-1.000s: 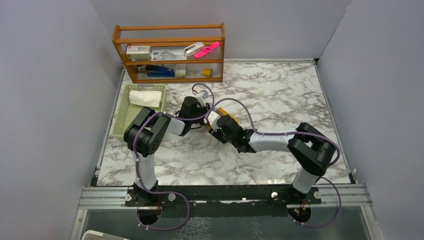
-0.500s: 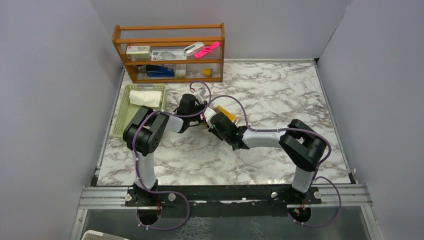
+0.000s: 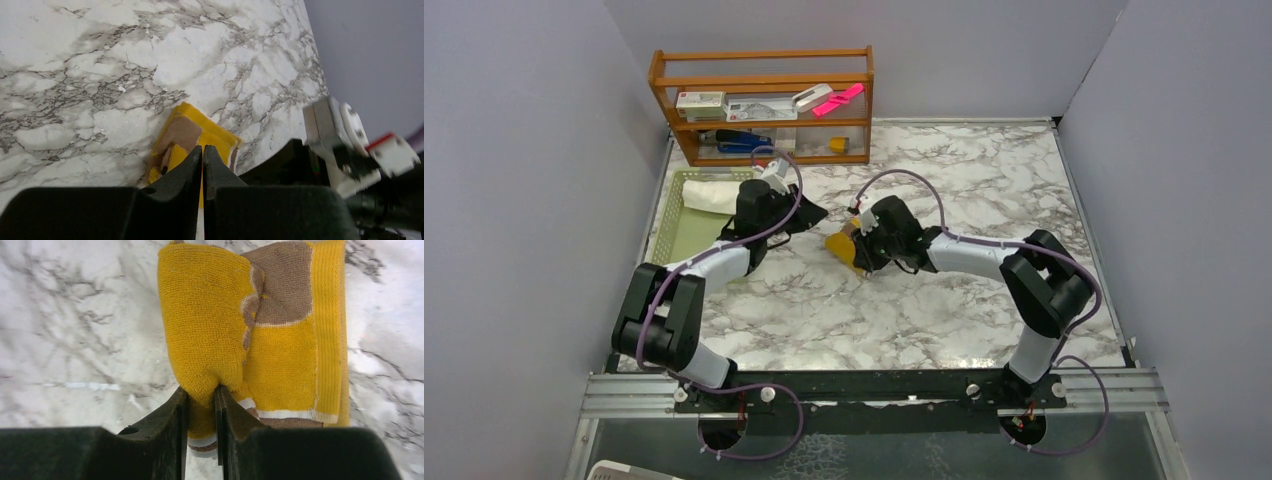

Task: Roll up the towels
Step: Roll the towel at the center of the board.

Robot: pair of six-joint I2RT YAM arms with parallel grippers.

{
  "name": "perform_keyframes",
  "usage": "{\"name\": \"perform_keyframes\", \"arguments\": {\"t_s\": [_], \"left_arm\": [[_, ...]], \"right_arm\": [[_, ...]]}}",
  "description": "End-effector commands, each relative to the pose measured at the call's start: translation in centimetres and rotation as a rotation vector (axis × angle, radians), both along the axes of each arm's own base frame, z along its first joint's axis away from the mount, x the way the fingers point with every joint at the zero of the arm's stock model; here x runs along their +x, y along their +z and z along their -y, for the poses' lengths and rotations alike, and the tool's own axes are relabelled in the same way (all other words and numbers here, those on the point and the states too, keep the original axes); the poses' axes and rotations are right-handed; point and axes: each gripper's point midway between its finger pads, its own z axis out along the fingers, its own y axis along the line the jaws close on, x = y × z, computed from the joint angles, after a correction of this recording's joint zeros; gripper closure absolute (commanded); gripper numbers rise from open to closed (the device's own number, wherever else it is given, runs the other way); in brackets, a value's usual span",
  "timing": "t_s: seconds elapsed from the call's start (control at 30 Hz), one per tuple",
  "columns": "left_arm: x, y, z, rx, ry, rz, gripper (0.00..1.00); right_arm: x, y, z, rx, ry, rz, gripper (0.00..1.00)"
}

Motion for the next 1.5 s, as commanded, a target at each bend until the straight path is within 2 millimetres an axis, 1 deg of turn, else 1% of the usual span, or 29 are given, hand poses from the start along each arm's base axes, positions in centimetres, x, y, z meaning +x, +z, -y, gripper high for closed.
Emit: {"name": "perform_keyframes", "arguments": {"t_s": [0.0, 0.13, 0.23, 0.3, 0.43, 0.53, 0.63, 0.73, 0.8, 0.87, 0.93, 1.0, 1.07, 1.17, 1.2, 1.23, 1.3, 1.37, 1.47], "left_arm": [[-2.6, 0.0, 0.1, 0.002, -0.029, -0.009, 0.91], [-4.3, -0.3, 1.3, 0.008, -0.109, -0.006, 0.91], [-5.0, -0.9, 1.9, 0.018, -0.136, -0.011, 0.91], [-5.1, -1.2, 2.2, 0.025, -0.143, -0.016, 0.91], [-4.8, -2.0, 3.3, 0.041, -0.165, -0.020, 0.91], [-4.4, -2.9, 4.4, 0.037, -0.186, -0.030, 0.91], [-3.9, -4.1, 5.6, 0.018, -0.213, -0.054, 0.91], [-3.4, -5.7, 6.4, -0.009, -0.220, -0.092, 0.91], [-3.0, -6.3, 6.8, -0.026, -0.220, -0.108, 0.91], [-2.5, -6.9, 7.0, -0.030, -0.217, -0.120, 0.92], [-2.3, -7.6, 6.9, -0.021, -0.206, -0.128, 0.92], [-2.3, -8.2, 6.7, -0.005, -0.195, -0.134, 0.92], [-2.4, -8.9, 6.4, 0.015, -0.189, -0.144, 0.92], [-2.5, -10.1, 6.2, 0.036, -0.185, -0.169, 0.92], [-2.6, -10.4, 6.2, 0.039, -0.188, -0.175, 0.92], [-2.6, -10.6, 6.2, 0.041, -0.191, -0.180, 0.92], [-2.6, -10.9, 6.3, 0.043, -0.193, -0.189, 0.92], [-2.6, -11.1, 6.4, 0.046, -0.198, -0.191, 0.92], [-2.5, -11.4, 6.3, 0.056, -0.201, -0.197, 0.92]], "right_arm": [[-4.0, -0.3, -0.6, 0.128, 0.048, -0.394, 0.88], [-3.8, 0.4, -1.1, 0.248, 0.046, -0.562, 0.89], [-3.0, 0.4, -0.5, 0.321, 0.016, -0.646, 0.89], [-2.3, -0.2, 0.3, 0.344, -0.017, -0.692, 0.89], [-1.7, -1.9, 1.2, 0.414, -0.031, -0.804, 0.89], [-1.5, -2.6, 1.3, 0.467, -0.031, -0.860, 0.89], [-1.0, -2.9, 1.2, 0.468, -0.037, -0.867, 0.89], [-0.9, -2.9, 1.0, 0.470, -0.035, -0.868, 0.89], [-0.9, -3.1, 1.1, 0.466, -0.034, -0.875, 0.88], [-0.9, -3.4, 1.3, 0.447, -0.043, -0.868, 0.85], [-0.4, -3.6, 1.7, 0.407, -0.067, -0.821, 0.76], [0.8, -3.0, 2.4, 0.363, -0.095, -0.706, 0.72], [2.8, -1.6, 3.8, 0.299, -0.160, -0.536, 0.71], [5.3, 1.9, 5.9, 0.215, -0.238, -0.248, 0.69], [5.5, 3.6, 6.3, 0.198, -0.247, -0.148, 0.67], [5.7, 4.6, 6.6, 0.164, -0.252, -0.057, 0.65], [5.2, 6.5, 6.1, 0.099, -0.223, 0.100, 0.60], [4.3, 6.8, 5.0, 0.024, -0.173, 0.197, 0.58], [3.1, 5.7, 3.7, -0.089, -0.117, 0.266, 0.58]]}}
